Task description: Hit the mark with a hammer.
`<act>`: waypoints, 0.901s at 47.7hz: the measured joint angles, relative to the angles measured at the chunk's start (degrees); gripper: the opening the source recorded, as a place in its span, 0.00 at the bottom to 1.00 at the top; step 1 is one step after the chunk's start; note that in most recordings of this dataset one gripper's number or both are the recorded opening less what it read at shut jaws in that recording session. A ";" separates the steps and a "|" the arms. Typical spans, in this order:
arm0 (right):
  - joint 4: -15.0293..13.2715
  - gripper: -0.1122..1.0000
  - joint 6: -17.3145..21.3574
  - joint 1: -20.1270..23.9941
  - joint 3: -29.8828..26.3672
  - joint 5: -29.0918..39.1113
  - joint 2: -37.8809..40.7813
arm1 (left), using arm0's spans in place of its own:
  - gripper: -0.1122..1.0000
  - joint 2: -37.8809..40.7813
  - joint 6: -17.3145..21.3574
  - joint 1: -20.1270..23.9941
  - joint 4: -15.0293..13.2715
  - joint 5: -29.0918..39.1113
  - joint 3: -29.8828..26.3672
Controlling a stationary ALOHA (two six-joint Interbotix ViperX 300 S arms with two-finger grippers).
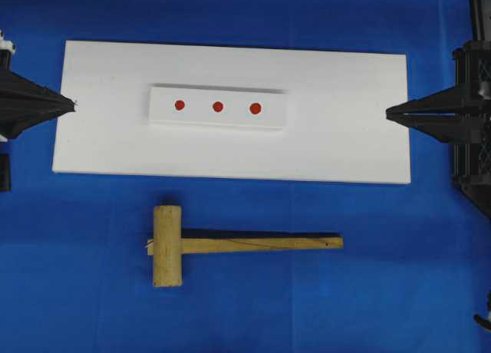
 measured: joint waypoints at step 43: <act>1.49 0.75 12.66 13.18 -17.14 3.34 40.25 | 0.10 -0.18 -0.18 -0.09 -0.62 1.41 1.05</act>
